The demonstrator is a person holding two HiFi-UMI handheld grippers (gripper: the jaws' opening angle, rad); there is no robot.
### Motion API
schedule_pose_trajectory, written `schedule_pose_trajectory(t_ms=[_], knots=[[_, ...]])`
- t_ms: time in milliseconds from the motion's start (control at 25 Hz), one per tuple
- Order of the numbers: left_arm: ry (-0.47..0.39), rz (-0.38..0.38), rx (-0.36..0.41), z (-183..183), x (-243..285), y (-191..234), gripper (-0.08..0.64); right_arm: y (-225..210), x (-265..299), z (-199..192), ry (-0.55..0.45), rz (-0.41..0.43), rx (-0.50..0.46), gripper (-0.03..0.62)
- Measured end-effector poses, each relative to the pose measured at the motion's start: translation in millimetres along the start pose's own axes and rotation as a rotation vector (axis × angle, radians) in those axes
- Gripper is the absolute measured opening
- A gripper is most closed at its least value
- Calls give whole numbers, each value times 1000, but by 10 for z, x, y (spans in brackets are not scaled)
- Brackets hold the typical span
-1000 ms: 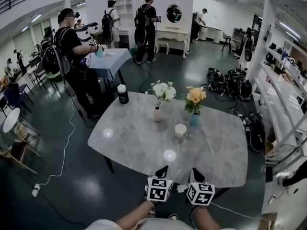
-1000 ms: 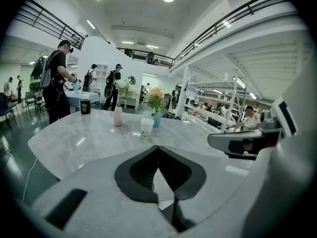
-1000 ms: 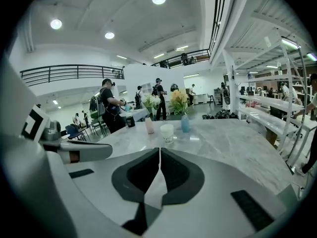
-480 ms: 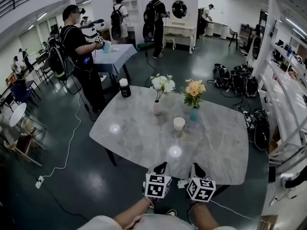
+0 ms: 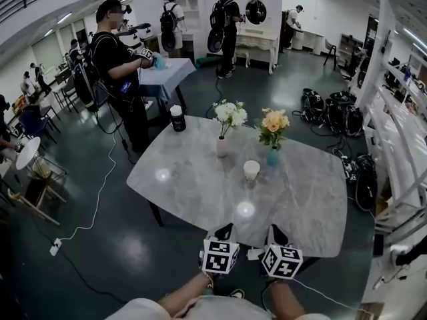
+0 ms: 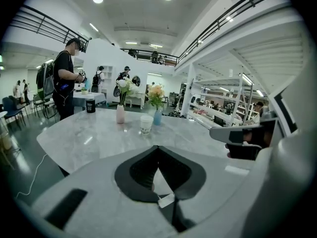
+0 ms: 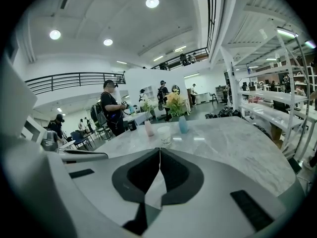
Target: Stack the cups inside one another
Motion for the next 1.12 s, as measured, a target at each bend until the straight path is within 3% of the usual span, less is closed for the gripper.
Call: schedule_pose_trajectory(t_ms=[1120], knots=[[2, -29, 7, 48, 13, 86, -5, 70, 11, 15, 9, -24, -30, 6]])
Point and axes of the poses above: the fingertips, and each gripper's own axes: x forward along the fingers, y to its left, z out of its top, the point moved 3 cm from there along -x, backward along the fingers, and after that the axes turned 8 degrees about -z, right-handed, at the moved point
